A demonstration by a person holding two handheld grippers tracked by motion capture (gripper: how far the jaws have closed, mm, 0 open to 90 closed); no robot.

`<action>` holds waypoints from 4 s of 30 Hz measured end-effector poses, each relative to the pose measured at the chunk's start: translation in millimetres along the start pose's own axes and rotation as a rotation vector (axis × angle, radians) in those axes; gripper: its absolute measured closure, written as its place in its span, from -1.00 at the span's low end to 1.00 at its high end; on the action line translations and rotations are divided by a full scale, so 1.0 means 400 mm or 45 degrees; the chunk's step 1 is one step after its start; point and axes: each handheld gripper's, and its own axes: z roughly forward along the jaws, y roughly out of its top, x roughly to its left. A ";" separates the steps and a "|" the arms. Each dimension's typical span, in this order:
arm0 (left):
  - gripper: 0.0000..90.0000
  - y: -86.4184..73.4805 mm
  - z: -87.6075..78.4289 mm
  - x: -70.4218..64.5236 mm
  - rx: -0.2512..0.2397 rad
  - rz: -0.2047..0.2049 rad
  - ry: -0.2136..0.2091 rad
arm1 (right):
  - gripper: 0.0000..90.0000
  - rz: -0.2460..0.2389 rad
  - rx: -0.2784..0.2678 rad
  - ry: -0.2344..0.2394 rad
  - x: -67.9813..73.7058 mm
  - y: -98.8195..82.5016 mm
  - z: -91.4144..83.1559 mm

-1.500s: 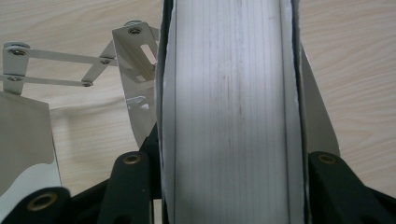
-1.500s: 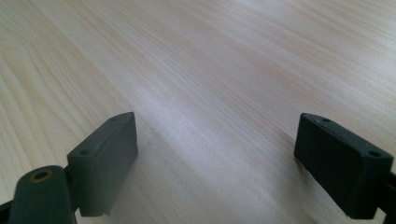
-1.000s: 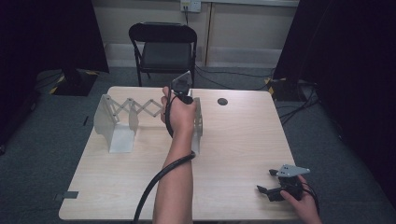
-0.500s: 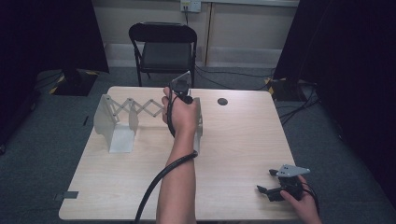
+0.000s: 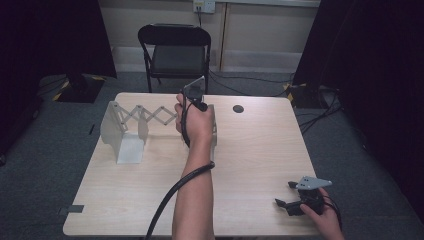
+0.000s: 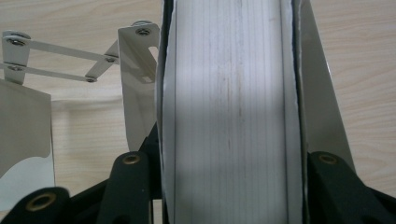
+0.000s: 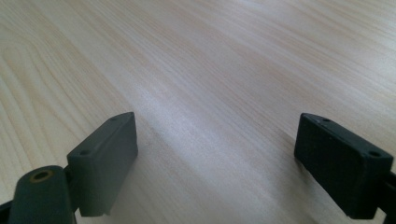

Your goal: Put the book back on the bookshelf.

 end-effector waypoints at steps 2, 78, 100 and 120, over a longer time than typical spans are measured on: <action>0.17 0.001 0.000 -0.002 0.007 0.013 0.002 | -0.71 0.000 0.000 0.000 0.000 0.000 0.000; -0.41 -0.134 -0.021 0.034 -0.013 0.203 -0.238 | -0.73 -0.003 -0.004 0.001 0.000 0.002 0.004; -0.43 -0.174 -0.039 0.080 -0.002 0.206 -0.279 | -0.73 -0.004 -0.003 0.002 0.000 0.002 0.004; -0.48 -0.212 -0.033 0.112 -0.004 0.233 -0.368 | -0.73 -0.005 -0.004 0.001 -0.001 0.002 0.004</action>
